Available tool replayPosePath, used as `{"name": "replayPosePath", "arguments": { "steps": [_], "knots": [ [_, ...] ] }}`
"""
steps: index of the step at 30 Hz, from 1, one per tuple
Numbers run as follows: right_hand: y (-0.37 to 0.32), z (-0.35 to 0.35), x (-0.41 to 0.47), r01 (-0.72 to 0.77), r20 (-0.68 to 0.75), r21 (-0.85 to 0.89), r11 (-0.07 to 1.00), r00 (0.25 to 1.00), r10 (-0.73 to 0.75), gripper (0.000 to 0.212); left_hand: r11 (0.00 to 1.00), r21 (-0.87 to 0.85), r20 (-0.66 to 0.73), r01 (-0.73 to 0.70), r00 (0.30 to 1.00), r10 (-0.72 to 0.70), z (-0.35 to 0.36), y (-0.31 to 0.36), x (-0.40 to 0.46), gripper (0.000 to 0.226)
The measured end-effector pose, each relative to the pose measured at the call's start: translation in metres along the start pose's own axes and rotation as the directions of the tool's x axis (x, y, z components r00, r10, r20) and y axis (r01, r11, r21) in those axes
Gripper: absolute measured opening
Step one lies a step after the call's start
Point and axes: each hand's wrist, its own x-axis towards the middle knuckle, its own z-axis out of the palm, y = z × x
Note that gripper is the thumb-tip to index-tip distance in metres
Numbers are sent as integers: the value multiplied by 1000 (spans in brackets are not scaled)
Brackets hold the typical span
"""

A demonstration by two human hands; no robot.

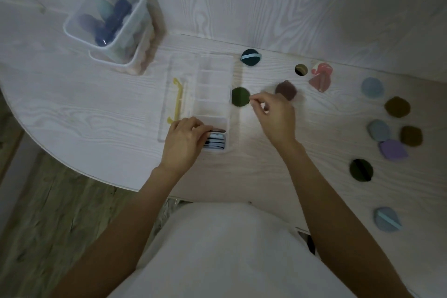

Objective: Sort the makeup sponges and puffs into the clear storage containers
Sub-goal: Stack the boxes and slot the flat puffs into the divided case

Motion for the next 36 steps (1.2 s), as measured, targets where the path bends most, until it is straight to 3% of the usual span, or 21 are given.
{"name": "replayPosePath", "arguments": {
  "steps": [5, 8, 10, 12, 15, 20, 23, 28, 36],
  "knots": [
    [61, -1, 29, -254, 63, -340, 906, 955, 291, 38, 1000, 10, 15, -12, 1000, 12, -2, -2, 2, 33],
    [72, 2, 35, -287, 123, -439, 851, 920, 373, 43, 999, 23, 35, -26, 999, 25, -2, -2, 3, 33],
    [71, -1, 34, -267, 80, -429, 863, 940, 331, 37, 999, 27, 42, -26, 999, 25, -1, 0, 5, 31],
    [62, -9, 30, -249, 4, -298, 922, 965, 262, 29, 999, 27, 40, -21, 999, 20, 0, 4, 6, 27],
    [31, -19, 17, -106, -48, -106, 989, 994, 101, 21, 999, 37, 26, -2, 1000, 1, 1, 7, 6, 20],
    [-35, -7, -13, 93, -2, 101, 991, 996, -94, 16, 999, 43, 32, -11, 999, 10, -2, 8, 7, 26],
    [-49, 12, -20, 191, 71, 1, 982, 979, -190, 23, 997, 75, 25, -12, 1000, 11, -3, 9, 7, 18],
    [-40, 40, -22, 360, 103, -306, 881, 933, -345, 11, 997, 73, -28, -20, 999, 23, 1, 9, 5, 8],
    [-41, 38, -14, 332, 208, -383, 862, 940, -270, 8, 996, 70, -77, -46, 996, 52, 2, 7, 4, 11]
  ]
}}
